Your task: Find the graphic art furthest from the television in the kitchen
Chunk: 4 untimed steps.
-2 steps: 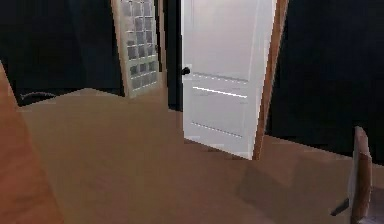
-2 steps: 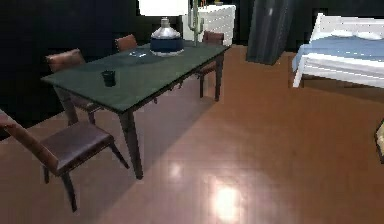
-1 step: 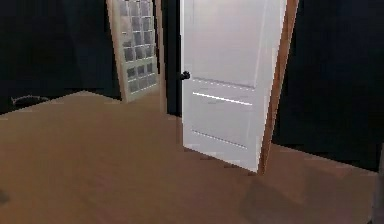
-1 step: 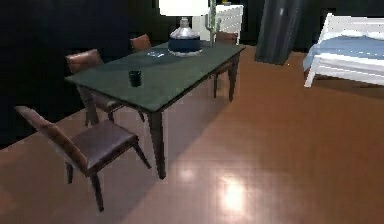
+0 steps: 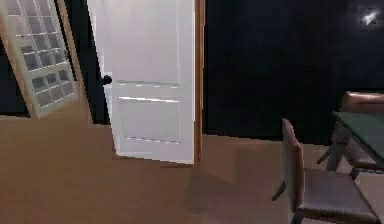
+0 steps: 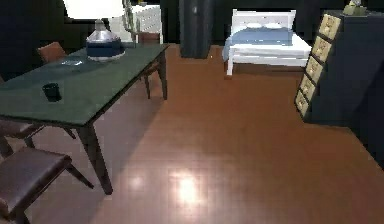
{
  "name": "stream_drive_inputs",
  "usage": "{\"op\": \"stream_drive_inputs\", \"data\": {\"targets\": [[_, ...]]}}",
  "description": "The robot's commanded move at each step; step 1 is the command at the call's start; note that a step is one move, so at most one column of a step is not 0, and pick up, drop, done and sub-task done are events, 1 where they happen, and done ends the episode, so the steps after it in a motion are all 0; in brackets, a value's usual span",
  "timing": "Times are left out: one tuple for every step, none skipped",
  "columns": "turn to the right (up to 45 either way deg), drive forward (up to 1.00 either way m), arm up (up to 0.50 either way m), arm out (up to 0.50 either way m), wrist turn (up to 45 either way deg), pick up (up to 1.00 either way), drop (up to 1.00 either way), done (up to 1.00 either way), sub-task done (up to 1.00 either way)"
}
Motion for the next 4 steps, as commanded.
{"op": "stream_drive_inputs", "data": {"targets": [[0.0, 0.25, 0.0, 0.0, 0.0, 0.0, 0.0, 0.0, 0.0], [-15.0, 0.0, 0.0, 0.0, 0.0, 0.0, 0.0, 0.0, 0.0], [0.0, 0.2, 0.0, 0.0, 0.0, 0.0, 0.0, 0.0, 0.0], [-24.0, 0.0, 0.0, 0.0, 0.0, 0.0, 0.0, 0.0, 0.0]]}}
